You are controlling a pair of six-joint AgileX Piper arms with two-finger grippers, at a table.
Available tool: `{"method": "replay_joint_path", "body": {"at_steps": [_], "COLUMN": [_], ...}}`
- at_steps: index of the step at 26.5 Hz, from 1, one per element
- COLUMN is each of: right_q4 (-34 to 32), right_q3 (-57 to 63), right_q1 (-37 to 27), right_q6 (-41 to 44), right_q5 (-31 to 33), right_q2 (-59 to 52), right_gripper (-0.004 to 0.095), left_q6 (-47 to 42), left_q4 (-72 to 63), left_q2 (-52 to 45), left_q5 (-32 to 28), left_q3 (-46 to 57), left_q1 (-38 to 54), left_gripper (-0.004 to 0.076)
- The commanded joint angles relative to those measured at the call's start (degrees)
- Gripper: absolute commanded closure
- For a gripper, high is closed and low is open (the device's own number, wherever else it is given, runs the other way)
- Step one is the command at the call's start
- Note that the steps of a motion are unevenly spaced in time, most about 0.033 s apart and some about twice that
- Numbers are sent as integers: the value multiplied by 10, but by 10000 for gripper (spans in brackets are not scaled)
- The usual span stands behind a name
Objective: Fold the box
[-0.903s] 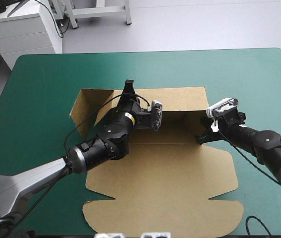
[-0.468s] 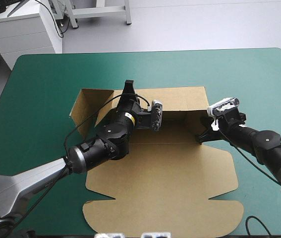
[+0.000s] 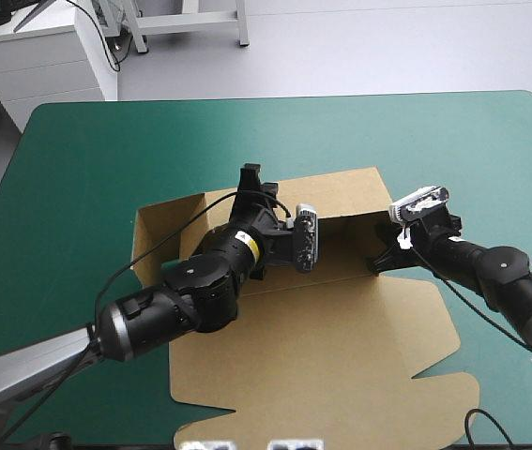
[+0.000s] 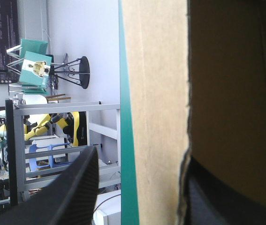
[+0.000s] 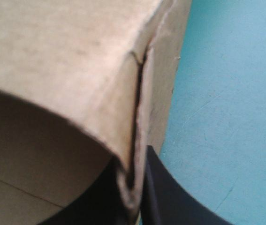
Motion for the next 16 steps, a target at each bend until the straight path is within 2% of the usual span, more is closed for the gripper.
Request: {"method": "replay_joint_path", "body": {"at_steps": [1, 13, 15, 16], "right_q4": [4, 4, 4, 4], "right_q3": [-15, -15, -15, -15], "right_q1": [1, 1, 1, 1], "right_q6": [11, 20, 20, 20], "right_q5": [8, -27, -31, -31], "right_q2": [-13, -13, -13, -13], "right_gripper": [926, 926, 926, 926], "left_q6": [-10, -5, -3, -2], "left_q4": [22, 26, 27, 27], "left_q2": [-52, -113, -113, -113], "left_q5": [19, 88, 103, 105], "left_q3": [-14, -14, -14, -14], "left_q1": [-24, -145, -153, -153], "left_gripper": [380, 398, 437, 511]}}
